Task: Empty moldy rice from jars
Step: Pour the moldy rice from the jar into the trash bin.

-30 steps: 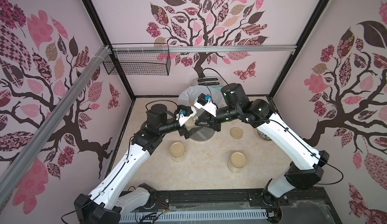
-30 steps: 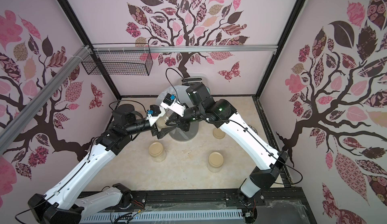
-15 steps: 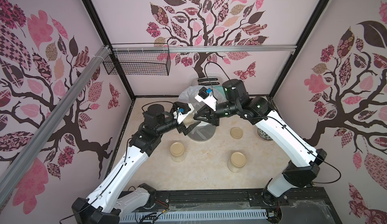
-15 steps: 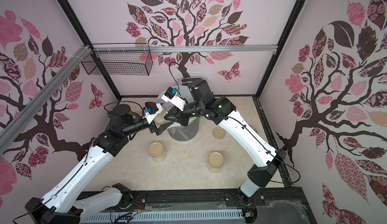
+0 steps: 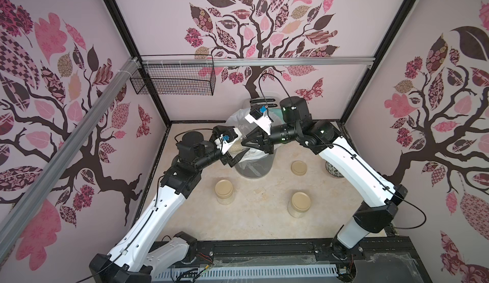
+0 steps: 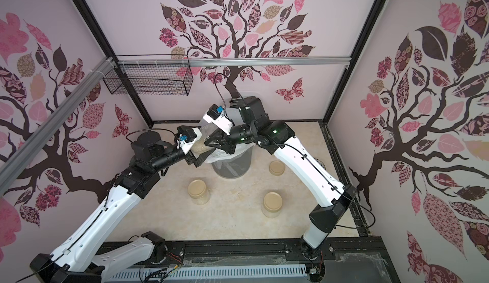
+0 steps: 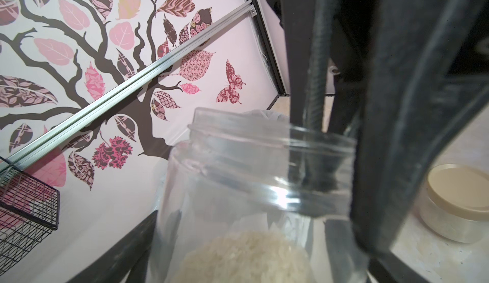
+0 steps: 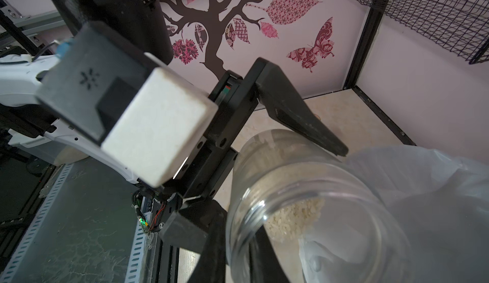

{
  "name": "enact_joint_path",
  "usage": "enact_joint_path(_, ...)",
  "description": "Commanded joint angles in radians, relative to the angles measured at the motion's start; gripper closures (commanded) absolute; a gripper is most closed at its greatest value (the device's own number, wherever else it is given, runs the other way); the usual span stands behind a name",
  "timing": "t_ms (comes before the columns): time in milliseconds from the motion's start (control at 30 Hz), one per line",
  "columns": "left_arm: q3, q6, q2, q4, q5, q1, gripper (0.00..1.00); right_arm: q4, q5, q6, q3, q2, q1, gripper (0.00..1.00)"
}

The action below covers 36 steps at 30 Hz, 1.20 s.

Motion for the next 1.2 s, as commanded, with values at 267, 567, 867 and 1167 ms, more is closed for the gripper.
enact_joint_path(267, 0.040, 0.167, 0.022, 0.026, 0.000, 0.039, 0.02, 0.068, 0.005, -0.005, 0.064, 0.001, -0.032, 1.00)
enact_joint_path(567, 0.062, 0.356, 0.042, -0.023, -0.018, 0.039, 0.02, 0.043, 0.022, -0.004, 0.097, 0.015, -0.032, 1.00)
enact_joint_path(867, 0.034, 0.314, 0.013, -0.037, -0.079, 0.039, 0.02, 0.063, 0.091, -0.011, 0.085, -0.002, -0.036, 1.00)
enact_joint_path(1167, -0.034, -0.195, -0.061, 0.125, -0.141, 0.043, 0.02, 0.218, 0.136, 0.040, 0.025, -0.037, -0.089, 1.00)
